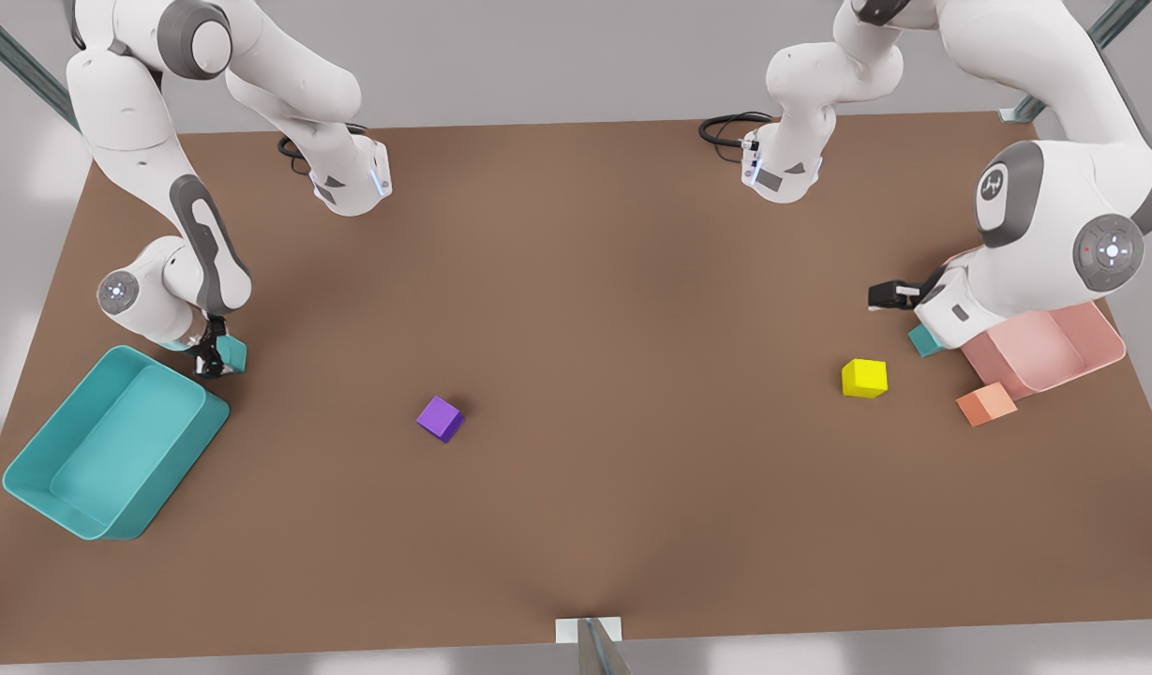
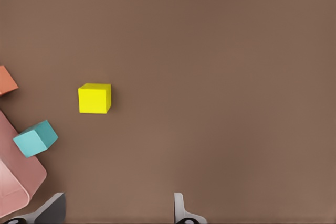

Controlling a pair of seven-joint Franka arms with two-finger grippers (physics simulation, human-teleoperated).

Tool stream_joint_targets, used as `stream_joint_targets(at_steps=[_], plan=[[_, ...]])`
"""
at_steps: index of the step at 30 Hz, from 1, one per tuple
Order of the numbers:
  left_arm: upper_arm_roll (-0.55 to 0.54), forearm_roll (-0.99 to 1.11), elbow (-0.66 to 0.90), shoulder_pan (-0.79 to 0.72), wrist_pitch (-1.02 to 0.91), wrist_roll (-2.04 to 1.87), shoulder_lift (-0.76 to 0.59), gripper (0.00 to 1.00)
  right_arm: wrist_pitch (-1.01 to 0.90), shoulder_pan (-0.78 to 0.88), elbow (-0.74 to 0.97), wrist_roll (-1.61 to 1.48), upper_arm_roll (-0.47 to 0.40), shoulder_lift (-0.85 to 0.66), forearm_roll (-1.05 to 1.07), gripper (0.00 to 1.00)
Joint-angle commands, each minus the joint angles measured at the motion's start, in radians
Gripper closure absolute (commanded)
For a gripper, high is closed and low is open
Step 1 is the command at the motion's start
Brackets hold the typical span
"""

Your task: Stack the two blue cubes on top of each other

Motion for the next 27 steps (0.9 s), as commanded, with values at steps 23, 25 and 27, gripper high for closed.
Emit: stream_joint_targets(at_steps=[23, 25, 27], plan=[[0.285, 0.007, -0.591, 0.069, 0.914, -1.664, -0.010, 0.00, -0.449, 0.469, 0.178, 0.353, 0.014, -0.167, 0.041, 0.30], [0.288, 0.002, -0.675, 0.087, 0.934, -1.662, -0.003, 0.00, -0.449, 0.581, 0.242, 0.480, 0.015, -0.121, 0.041, 0.29], [0.288, -0.004, -0.678, 0.103, 0.980, -1.665, 0.007, 0.00, -0.471, 0.673, 0.349, 0.581, 0.022, -0.044, 0.075, 0.29]])
